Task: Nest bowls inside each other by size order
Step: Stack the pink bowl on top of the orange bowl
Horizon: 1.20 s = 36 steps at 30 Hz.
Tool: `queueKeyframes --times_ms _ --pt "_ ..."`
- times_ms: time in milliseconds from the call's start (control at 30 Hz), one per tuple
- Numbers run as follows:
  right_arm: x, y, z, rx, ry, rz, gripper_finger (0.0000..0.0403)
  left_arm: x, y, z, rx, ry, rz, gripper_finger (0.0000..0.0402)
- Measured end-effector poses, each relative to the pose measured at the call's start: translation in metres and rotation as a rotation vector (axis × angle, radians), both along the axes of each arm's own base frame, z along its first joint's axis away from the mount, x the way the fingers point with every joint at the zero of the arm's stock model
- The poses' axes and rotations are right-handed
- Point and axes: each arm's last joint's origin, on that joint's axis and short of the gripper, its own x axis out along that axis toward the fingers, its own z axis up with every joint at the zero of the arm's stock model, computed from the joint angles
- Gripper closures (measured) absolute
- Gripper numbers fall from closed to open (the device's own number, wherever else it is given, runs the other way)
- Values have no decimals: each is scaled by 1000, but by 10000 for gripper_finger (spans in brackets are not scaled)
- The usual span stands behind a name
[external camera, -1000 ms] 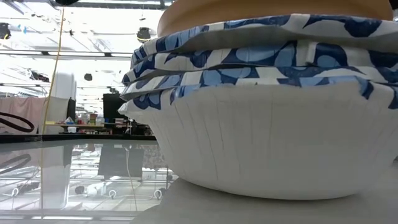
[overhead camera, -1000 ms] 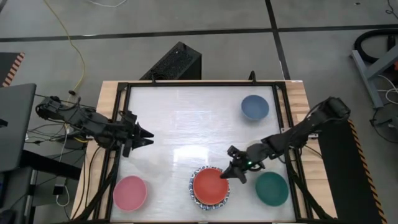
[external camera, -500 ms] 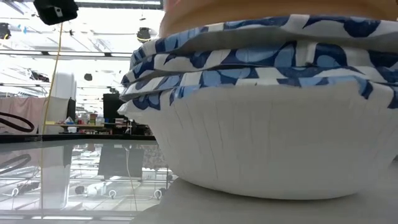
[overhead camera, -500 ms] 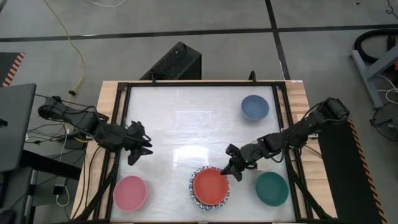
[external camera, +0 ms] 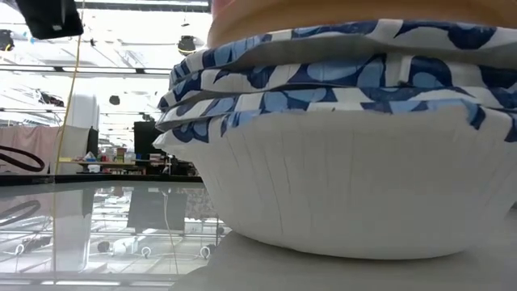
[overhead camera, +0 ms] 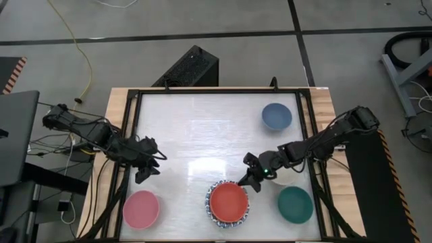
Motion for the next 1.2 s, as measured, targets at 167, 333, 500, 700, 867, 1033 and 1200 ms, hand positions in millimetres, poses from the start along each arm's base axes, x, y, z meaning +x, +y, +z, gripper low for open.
queueKeyframes --times_ms 167,333,500,700,867,1033,1200 --pt "-1 4 2 -13 -32 24 395 -10 -10 -4 19 62 -52 244" --pt "-1 6 2 -14 -28 28 389 -18 -20 -15 128 164 -64 244" --pt "-1 6 2 -14 -28 27 388 -18 -34 -26 208 246 -151 228" --pt "-1 6 2 1 -22 18 387 -13 -54 -39 255 319 -252 181" --pt "-1 6 2 4 -25 17 387 -12 -67 -49 281 371 -303 144" --pt "-1 6 2 15 -23 12 386 -14 -77 -63 279 384 -352 139" --pt "-1 6 3 27 -17 6 386 -19 -80 -89 257 399 -337 140"
